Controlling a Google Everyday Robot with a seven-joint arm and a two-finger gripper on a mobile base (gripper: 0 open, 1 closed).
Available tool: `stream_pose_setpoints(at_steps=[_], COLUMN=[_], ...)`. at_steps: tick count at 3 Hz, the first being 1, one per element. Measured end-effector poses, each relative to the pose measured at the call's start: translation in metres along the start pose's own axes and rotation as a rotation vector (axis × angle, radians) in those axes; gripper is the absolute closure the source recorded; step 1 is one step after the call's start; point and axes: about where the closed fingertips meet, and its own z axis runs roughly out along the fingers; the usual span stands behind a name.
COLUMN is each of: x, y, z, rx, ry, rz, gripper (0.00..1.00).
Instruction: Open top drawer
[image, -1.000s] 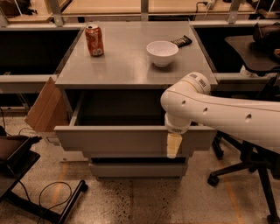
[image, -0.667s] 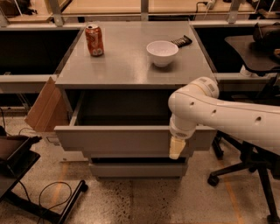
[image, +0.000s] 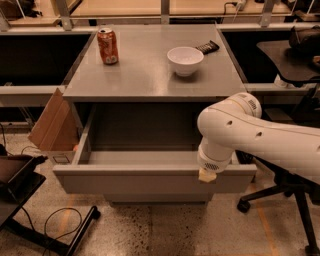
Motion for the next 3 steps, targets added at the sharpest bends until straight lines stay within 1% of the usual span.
stream_pose_setpoints(at_steps=[1,2,3], x=[0.005,0.006,0.013], y=[0.026,0.033,0.05], z=[-0.026,-0.036,-0.058], rx=[-0.003,-0.005,-0.032], ry=[0.041,0.053,0.071], rz=[0.001,0.0,-0.006], gripper=[0.95,1.0,0.82])
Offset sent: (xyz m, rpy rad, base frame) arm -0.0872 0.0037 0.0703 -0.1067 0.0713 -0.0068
